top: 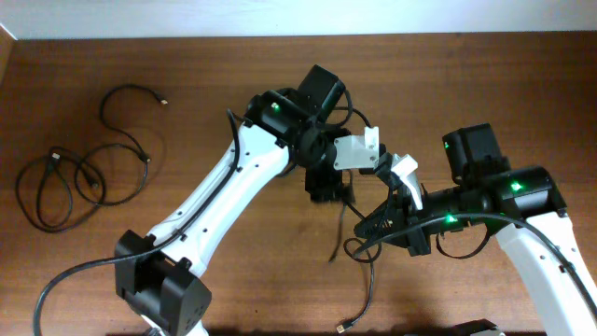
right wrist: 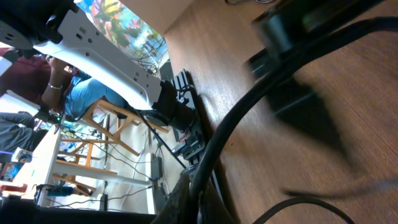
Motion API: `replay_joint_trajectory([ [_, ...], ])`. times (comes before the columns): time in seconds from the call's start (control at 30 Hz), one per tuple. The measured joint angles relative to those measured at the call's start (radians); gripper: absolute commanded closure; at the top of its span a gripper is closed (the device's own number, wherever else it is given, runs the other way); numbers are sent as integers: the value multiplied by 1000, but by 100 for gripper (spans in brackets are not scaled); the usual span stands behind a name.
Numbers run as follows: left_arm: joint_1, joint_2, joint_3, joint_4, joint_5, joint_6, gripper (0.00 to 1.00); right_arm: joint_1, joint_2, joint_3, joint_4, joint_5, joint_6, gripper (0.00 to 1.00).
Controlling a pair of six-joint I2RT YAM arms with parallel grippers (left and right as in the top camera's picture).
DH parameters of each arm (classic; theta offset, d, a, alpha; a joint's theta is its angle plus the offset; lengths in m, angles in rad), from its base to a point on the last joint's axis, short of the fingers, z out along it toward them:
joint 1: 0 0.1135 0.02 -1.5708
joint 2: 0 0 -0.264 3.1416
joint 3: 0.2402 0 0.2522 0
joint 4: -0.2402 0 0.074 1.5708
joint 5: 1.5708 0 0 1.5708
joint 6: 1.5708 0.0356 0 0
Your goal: Untangle cables
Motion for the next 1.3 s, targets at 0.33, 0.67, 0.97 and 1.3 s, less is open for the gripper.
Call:
replay_joint_trajectory([
  [0.33, 44, -10, 1, -254, 253, 445, 1, 0, 0, 0, 45, -3, 0, 96],
  [0.67, 36, -19, 1, -265, 308, 514, 100, -6, 3, 2, 67, 5, 5, 95],
  [0.97, 201, -20, 1, -270, 324, 409, 100, -4, 3, 3, 58, 3, 71, 4],
  [1.3, 332, -217, 0, -124, -142, -389, 100, -4, -46, 105, 175, 449, 784, 4],
])
